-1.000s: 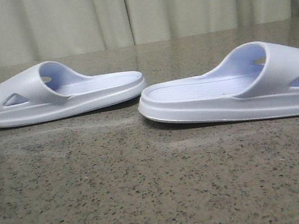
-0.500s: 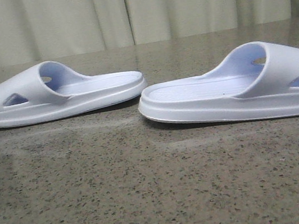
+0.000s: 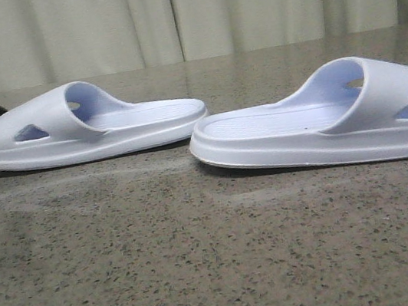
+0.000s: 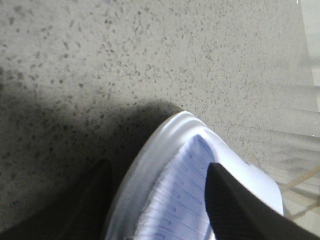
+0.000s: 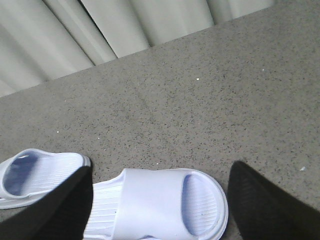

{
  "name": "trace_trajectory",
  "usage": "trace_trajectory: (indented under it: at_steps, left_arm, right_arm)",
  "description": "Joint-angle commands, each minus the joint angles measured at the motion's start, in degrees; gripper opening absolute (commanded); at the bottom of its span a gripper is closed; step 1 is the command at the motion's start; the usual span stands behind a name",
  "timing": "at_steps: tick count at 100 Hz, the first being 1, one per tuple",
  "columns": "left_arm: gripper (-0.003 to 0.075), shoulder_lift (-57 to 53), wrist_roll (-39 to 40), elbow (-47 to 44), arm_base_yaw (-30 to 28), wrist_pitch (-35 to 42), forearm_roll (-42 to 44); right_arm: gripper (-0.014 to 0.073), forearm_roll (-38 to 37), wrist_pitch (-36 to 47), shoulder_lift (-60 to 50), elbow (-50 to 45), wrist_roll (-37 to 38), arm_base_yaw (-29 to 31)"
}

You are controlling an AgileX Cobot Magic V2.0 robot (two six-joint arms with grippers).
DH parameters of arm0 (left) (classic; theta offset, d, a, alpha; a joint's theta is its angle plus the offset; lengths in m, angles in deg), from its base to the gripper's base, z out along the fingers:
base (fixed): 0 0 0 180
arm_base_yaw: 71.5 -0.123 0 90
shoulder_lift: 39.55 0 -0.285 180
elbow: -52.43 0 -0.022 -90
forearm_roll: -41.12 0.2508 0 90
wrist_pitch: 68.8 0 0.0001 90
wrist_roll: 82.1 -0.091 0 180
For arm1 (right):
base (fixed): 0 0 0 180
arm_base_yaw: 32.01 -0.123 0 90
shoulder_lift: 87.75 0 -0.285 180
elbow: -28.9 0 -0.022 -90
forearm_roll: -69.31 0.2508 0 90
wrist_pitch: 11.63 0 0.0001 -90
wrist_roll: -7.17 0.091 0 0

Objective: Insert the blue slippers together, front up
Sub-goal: 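Close the left gripper on the slipper heel and lift it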

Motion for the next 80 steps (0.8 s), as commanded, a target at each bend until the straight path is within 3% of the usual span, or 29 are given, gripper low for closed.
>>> trace_trajectory:
  at_steps: [1, 13, 38, 63, 80]
  left_arm:
    - [0.0369, -0.7, -0.2, 0.6, 0.2, -3.2, -0.5]
    - [0.0312, -0.7, -0.2, 0.6, 0.2, -2.9, -0.5]
    - [0.0014, -0.7, -4.3, 0.6, 0.2, -1.8, 0.1]
    - [0.0016, -0.7, -5.8, 0.6, 0.2, -1.8, -0.4]
    - [0.0016, -0.8, -18.5, 0.6, -1.4, -9.7, -14.3]
  right_arm:
    - [0.0488, 0.1, 4.7, 0.6, 1.9, -0.3, -0.1]
    - [0.0488, 0.1, 4.7, 0.6, 1.9, -0.3, -0.1]
    - [0.0488, 0.1, 4.7, 0.6, 1.9, -0.3, -0.1]
    - [0.0488, 0.1, 4.7, 0.6, 1.9, -0.3, -0.1]
    - [0.0487, 0.1, 4.7, 0.6, 1.9, -0.3, -0.1]
